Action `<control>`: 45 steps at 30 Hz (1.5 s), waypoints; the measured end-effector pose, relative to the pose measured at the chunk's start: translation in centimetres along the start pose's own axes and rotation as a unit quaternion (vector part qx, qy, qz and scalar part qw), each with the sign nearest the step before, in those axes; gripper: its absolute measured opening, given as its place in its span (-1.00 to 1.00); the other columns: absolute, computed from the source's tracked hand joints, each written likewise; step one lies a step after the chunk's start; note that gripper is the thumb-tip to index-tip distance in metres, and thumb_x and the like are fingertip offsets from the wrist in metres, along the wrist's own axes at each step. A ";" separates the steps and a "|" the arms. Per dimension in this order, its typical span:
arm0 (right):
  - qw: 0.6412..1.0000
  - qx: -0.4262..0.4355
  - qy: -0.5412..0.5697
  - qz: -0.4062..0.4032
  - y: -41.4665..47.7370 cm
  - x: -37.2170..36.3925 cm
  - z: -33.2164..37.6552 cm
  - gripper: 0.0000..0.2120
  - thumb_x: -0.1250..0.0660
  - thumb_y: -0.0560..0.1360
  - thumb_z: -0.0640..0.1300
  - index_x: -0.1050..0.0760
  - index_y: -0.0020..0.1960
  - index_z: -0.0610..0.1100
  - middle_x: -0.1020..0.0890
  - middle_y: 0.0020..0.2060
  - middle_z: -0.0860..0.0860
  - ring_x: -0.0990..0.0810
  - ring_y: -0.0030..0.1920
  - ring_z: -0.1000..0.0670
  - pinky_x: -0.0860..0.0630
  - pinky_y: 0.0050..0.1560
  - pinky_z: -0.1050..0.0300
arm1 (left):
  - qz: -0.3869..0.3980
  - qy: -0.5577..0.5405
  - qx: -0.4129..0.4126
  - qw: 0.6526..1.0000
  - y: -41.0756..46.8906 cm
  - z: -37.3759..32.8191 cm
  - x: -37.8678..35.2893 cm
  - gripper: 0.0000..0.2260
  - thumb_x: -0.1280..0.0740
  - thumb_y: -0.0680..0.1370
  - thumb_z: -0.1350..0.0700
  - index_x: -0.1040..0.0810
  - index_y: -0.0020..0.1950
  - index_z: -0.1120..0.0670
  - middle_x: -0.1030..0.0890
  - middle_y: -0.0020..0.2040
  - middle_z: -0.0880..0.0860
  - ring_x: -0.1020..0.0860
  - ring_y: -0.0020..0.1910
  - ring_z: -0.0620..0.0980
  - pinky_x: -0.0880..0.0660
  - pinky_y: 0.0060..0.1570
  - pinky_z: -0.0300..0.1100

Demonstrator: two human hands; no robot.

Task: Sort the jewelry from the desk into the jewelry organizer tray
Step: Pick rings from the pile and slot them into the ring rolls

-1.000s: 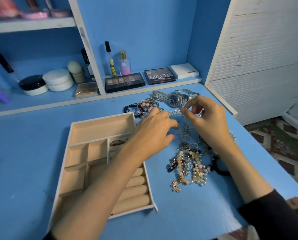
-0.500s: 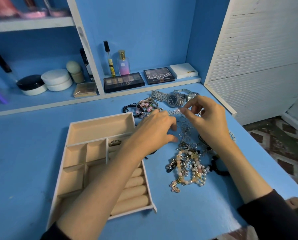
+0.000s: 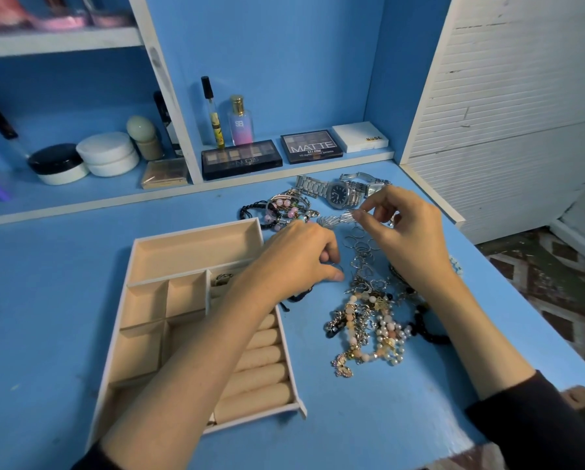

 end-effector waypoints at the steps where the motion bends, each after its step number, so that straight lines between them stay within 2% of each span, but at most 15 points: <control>1: 1.000 -0.002 0.000 0.000 0.0 0.0 0.0 -0.91 -0.43 0.40 -0.14 -0.52 -0.23 -0.10 -0.49 -0.39 0.03 -0.44 -0.29 0.04 -0.27 -0.29 0.33 | -0.006 0.000 -0.005 1.000 -0.1 -0.1 0.1 -0.83 -0.47 0.39 -0.01 -0.54 -0.11 -0.02 -0.52 -0.17 -0.10 -0.47 -0.15 -0.15 -0.40 -0.13 -0.23; 4: 1.000 -0.003 0.011 -0.001 -0.1 0.1 0.0 -0.87 -0.43 0.39 -0.18 -0.50 -0.27 -0.12 -0.51 -0.39 0.03 -0.46 -0.30 0.03 -0.31 -0.30 0.35 | -0.028 -0.015 -0.018 0.999 -0.5 -0.5 0.2 -0.84 -0.47 0.39 0.05 -0.50 -0.17 -0.02 -0.53 -0.23 -0.12 -0.47 -0.24 -0.19 -0.33 -0.25 -0.31; 7: 1.000 -0.009 0.026 0.005 -0.1 0.0 0.0 -0.84 -0.44 0.39 -0.22 -0.48 -0.30 -0.12 -0.57 -0.39 -0.01 -0.47 -0.34 0.06 -0.36 -0.32 0.33 | -0.053 -0.070 -0.011 0.996 -1.1 -0.3 0.6 -0.87 -0.48 0.39 0.11 -0.54 -0.24 -0.01 -0.55 -0.33 -0.14 -0.49 -0.35 -0.24 -0.44 -0.27 -0.30; 11: 0.998 -0.026 0.047 0.015 -0.3 -0.2 -0.1 -0.86 -0.44 0.39 -0.24 -0.51 -0.30 -0.15 -0.51 -0.45 0.09 -0.43 -0.42 0.18 -0.30 -0.37 0.43 | -0.110 -0.125 0.005 0.986 -2.9 0.7 3.1 -0.90 -0.49 0.37 0.17 -0.60 -0.26 0.02 -0.59 -0.33 -0.15 -0.55 -0.32 -0.24 -0.45 -0.21 -0.47; 15: 0.996 -0.040 0.072 0.036 -0.6 -0.7 0.2 -0.90 -0.45 0.39 -0.24 -0.56 -0.26 -0.21 -0.55 -0.42 0.04 -0.45 -0.42 0.19 -0.32 -0.38 0.45 | -0.160 -0.150 0.020 0.975 -6.2 2.3 5.8 -0.91 -0.48 0.37 0.21 -0.65 -0.20 0.04 -0.57 -0.34 -0.21 -0.54 -0.27 -0.33 -0.39 -0.23 -0.56; 17: 0.993 -0.049 0.100 0.046 -1.0 -1.1 0.8 -0.89 -0.46 0.38 -0.21 -0.56 -0.26 -0.21 -0.59 -0.40 -0.05 -0.43 -0.43 0.17 -0.35 -0.40 0.36 | -0.179 -0.156 0.037 0.971 -8.0 3.4 6.6 -0.88 -0.49 0.36 0.21 -0.68 -0.15 0.04 -0.60 -0.32 -0.19 -0.57 -0.24 -0.27 -0.44 -0.20 -0.52; 20: 0.983 -0.058 0.160 0.067 -1.9 -2.0 2.8 -0.87 -0.47 0.37 -0.18 -0.55 -0.30 -0.17 -0.61 -0.34 -0.18 -0.45 -0.39 0.04 -0.40 -0.37 0.08 | -0.192 -0.160 0.056 0.967 -10.3 5.0 7.0 -0.87 -0.49 0.35 0.16 -0.67 -0.23 -0.09 -0.64 -0.31 -0.20 -0.58 -0.29 -0.26 -0.51 -0.20 -0.38; 22: 0.976 -0.059 0.194 0.083 -2.7 -2.8 4.5 -0.84 -0.47 0.36 -0.18 -0.53 -0.34 -0.10 -0.62 -0.36 -0.14 -0.46 -0.40 0.07 -0.40 -0.36 0.12 | -0.194 -0.135 0.065 0.970 -11.4 5.7 7.0 -0.90 -0.49 0.35 0.06 -0.65 -0.28 -0.15 -0.64 -0.29 -0.21 -0.57 -0.27 -0.24 -0.52 -0.22 -0.19; 24: 0.969 -0.056 0.219 0.099 -3.6 -3.8 6.0 -0.81 -0.49 0.35 -0.18 -0.51 -0.37 -0.07 -0.62 -0.39 -0.06 -0.48 -0.39 0.08 -0.43 -0.34 0.16 | -0.198 -0.114 0.066 0.971 -12.0 6.0 7.0 -0.94 -0.49 0.34 0.03 -0.65 -0.27 -0.13 -0.62 -0.29 -0.19 -0.52 -0.29 -0.21 -0.46 -0.25 -0.22; 26: 0.966 -0.055 0.230 0.106 -4.3 -4.8 6.7 -0.81 -0.50 0.34 -0.18 -0.52 -0.37 -0.09 -0.62 -0.38 -0.05 -0.53 -0.36 -0.02 -0.47 -0.27 0.05 | -0.211 -0.108 0.060 0.970 -12.5 5.9 7.0 -0.92 -0.50 0.34 0.08 -0.65 -0.28 -0.10 -0.59 -0.33 -0.18 -0.48 -0.31 -0.20 -0.37 -0.29 -0.33; 28: 0.966 -0.054 0.230 0.107 -4.9 -5.5 7.0 -0.83 -0.48 0.36 -0.22 -0.53 -0.35 -0.11 -0.63 -0.37 -0.07 -0.57 -0.31 -0.12 -0.50 -0.22 0.01 | -0.221 -0.091 0.052 0.970 -12.8 5.6 6.9 -0.91 -0.50 0.34 0.09 -0.65 -0.28 -0.09 -0.58 -0.34 -0.17 -0.46 -0.31 -0.20 -0.41 -0.25 -0.26; 30: 0.967 -0.054 0.228 0.105 -5.3 -5.7 7.0 -0.83 -0.47 0.37 -0.24 -0.53 -0.34 -0.11 -0.63 -0.37 -0.07 -0.57 -0.32 -0.11 -0.50 -0.25 0.08 | -0.229 -0.066 0.040 0.970 -13.1 5.2 6.7 -0.92 -0.50 0.34 0.09 -0.65 -0.27 -0.09 -0.59 -0.34 -0.17 -0.46 -0.29 -0.20 -0.46 -0.24 -0.16; 33: 0.968 -0.055 0.223 0.098 -5.4 -5.5 7.0 -0.82 -0.46 0.38 -0.24 -0.52 -0.34 -0.10 -0.61 -0.39 -0.06 -0.51 -0.38 0.00 -0.47 -0.29 0.19 | -0.253 -0.003 0.014 0.967 -13.8 4.2 6.6 -0.90 -0.51 0.33 0.12 -0.64 -0.29 -0.05 -0.58 -0.34 -0.19 -0.44 -0.29 -0.17 -0.43 -0.34 -0.23; 40: 0.972 -0.058 0.204 0.098 -5.4 -5.3 6.9 -0.85 -0.45 0.38 -0.22 -0.53 -0.32 -0.10 -0.62 -0.38 -0.04 -0.56 -0.34 -0.06 -0.51 -0.26 0.14 | -0.228 0.037 0.006 0.973 -13.9 3.9 5.8 -0.92 -0.50 0.35 0.14 -0.67 -0.25 -0.03 -0.55 -0.35 -0.18 -0.42 -0.26 -0.13 -0.32 -0.40 -0.32; 45: 0.973 -0.058 0.198 0.100 -5.4 -5.2 6.9 -0.83 -0.45 0.39 -0.22 -0.52 -0.33 -0.07 -0.60 -0.39 0.00 -0.48 -0.40 0.12 -0.44 -0.30 0.26 | -0.177 0.009 0.007 0.984 -13.2 4.3 5.7 -0.87 -0.42 0.44 0.09 -0.67 -0.07 -0.10 -0.61 -0.27 -0.19 -0.41 -0.20 -0.18 -0.44 -0.19 -0.18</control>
Point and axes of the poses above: each hand's wrist, its own y-axis towards the middle knuckle, its own x-axis out of the back of the hand, z = x × y, the point moved 10 cm from there along y, towards the middle knuckle
